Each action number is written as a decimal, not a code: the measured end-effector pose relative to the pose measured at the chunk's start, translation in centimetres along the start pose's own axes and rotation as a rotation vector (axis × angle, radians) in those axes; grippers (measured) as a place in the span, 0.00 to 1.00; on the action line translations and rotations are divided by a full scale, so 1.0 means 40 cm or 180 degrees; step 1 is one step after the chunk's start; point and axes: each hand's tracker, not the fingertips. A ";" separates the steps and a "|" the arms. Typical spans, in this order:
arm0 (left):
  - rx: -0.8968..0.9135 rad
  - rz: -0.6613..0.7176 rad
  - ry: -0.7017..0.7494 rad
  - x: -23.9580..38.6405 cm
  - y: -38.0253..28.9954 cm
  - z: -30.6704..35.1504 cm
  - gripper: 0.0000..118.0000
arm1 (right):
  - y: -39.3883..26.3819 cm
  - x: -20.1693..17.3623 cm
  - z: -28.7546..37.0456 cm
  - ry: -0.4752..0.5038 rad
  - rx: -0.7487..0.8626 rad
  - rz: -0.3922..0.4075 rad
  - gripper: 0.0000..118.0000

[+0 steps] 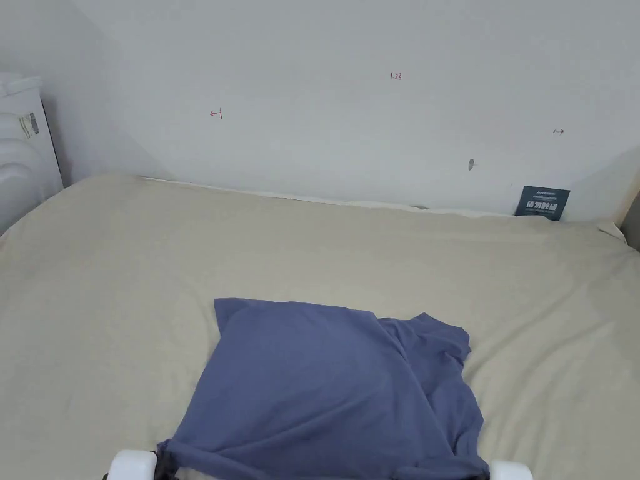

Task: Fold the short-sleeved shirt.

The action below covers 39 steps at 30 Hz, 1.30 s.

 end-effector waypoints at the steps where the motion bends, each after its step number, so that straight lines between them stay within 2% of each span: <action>1: 0.0059 -0.0041 0.0030 0.009 0.006 0.013 0.76 | 0.007 -0.002 0.011 -0.0012 0.0002 -0.0030 0.50; 2: 0.0096 -0.0037 0.0016 0.011 0.014 0.020 0.99 | 0.018 -0.005 0.025 -0.0052 0.0008 -0.0118 0.88; 3: 0.0167 0.0016 -0.0079 0.013 0.025 0.028 0.98 | 0.029 -0.008 0.039 -0.0052 0.0052 -0.0210 1.00; 6: 0.0430 0.0114 -0.0052 0.034 0.092 0.087 0.98 | 0.088 -0.019 0.129 0.0143 0.0467 -0.0472 1.00; 8: 0.0692 0.0235 -0.0127 0.050 0.153 0.140 0.98 | 0.135 -0.035 0.190 0.0152 0.0739 -0.0509 1.00; 12: 0.0946 0.0345 -0.0013 0.099 0.237 0.226 0.98 | 0.201 -0.075 0.288 0.0201 0.1055 -0.0356 1.00; 16: 0.1015 0.0523 -0.0032 0.145 0.240 0.293 0.97 | 0.210 -0.115 0.360 0.0307 0.1298 -0.0001 1.00; 17: 0.1035 0.0551 -0.0001 0.157 0.231 0.309 0.94 | 0.210 -0.122 0.370 0.0287 0.1313 0.0075 1.00; 18: 0.1045 0.0581 0.0044 0.165 0.223 0.319 0.90 | 0.208 -0.126 0.380 0.0284 0.1316 0.0091 0.96; 19: 0.1038 0.0588 0.0034 0.166 0.215 0.324 0.81 | 0.207 -0.127 0.390 0.0290 0.1372 0.0116 0.82; 20: 0.1038 0.0589 0.0012 0.168 0.209 0.328 0.45 | 0.199 -0.130 0.388 0.0239 0.1412 0.0131 0.43; 21: 0.1022 0.0564 0.0020 0.170 0.210 0.325 0.05 | 0.198 -0.132 0.388 0.0110 0.1442 0.0169 0.10; 22: 0.0923 0.0516 0.0148 0.170 0.207 0.323 0.00 | 0.195 -0.129 0.389 0.0137 0.1428 0.0140 0.00; 23: 0.0852 0.0459 0.0083 0.156 0.207 0.315 0.00 | 0.198 -0.116 0.393 0.0168 0.1449 0.0108 0.00; 24: 0.0831 0.0510 -0.0016 0.142 0.204 0.310 0.00 | 0.199 -0.111 0.388 0.0345 0.1411 0.0014 0.00; 28: 0.0753 0.0580 0.0116 0.101 0.191 0.299 0.00 | 0.194 -0.107 0.384 0.0263 0.1394 -0.0030 0.00; 36: 0.0376 0.0671 0.0087 -0.020 0.141 0.215 0.01 | 0.174 -0.129 0.335 0.0373 0.1213 -0.0080 0.00; 37: 0.0272 0.0638 -0.0012 -0.033 0.133 0.195 0.06 | 0.173 -0.133 0.322 0.0393 0.1158 -0.0081 0.00; 38: 0.0168 0.0591 -0.0017 -0.039 0.125 0.176 0.28 | 0.172 -0.137 0.311 0.0405 0.1118 -0.0085 0.00; 39: 0.0136 0.0531 0.0029 -0.042 0.114 0.159 0.61 | 0.171 -0.139 0.303 0.0427 0.1085 -0.0083 0.00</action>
